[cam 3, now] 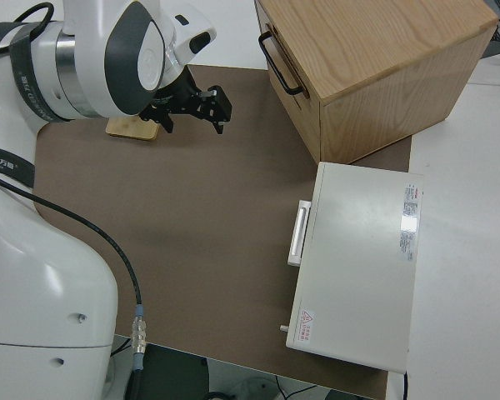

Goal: Pick gray plate from low plate rack and place it on table with left arm

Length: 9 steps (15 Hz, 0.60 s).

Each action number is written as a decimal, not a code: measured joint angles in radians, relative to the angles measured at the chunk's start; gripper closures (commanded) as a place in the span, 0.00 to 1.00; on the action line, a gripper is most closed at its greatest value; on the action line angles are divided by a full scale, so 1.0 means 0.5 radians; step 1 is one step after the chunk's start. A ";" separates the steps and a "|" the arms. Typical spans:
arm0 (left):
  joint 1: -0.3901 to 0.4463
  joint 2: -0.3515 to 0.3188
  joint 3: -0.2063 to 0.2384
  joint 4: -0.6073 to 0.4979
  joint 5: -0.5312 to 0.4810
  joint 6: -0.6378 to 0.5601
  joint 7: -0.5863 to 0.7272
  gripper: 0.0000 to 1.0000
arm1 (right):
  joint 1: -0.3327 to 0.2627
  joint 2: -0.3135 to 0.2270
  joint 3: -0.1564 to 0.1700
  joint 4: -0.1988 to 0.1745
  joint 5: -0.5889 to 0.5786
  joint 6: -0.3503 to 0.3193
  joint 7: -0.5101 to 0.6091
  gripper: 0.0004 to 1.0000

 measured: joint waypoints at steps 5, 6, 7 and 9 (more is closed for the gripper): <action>0.000 -0.059 -0.002 0.374 0.346 -0.464 -0.266 0.00 | 0.000 0.000 0.000 0.000 0.000 0.000 0.000 0.02; -0.001 -0.067 -0.004 0.459 0.390 -0.557 -0.312 0.00 | 0.000 0.000 0.000 0.000 0.000 0.000 0.000 0.02; -0.001 -0.072 -0.009 0.552 0.431 -0.652 -0.358 0.00 | 0.000 0.000 0.000 0.000 0.000 0.000 0.000 0.02; -0.002 -0.074 -0.024 0.687 0.479 -0.787 -0.427 0.00 | 0.000 0.000 0.000 0.000 0.000 0.000 0.000 0.02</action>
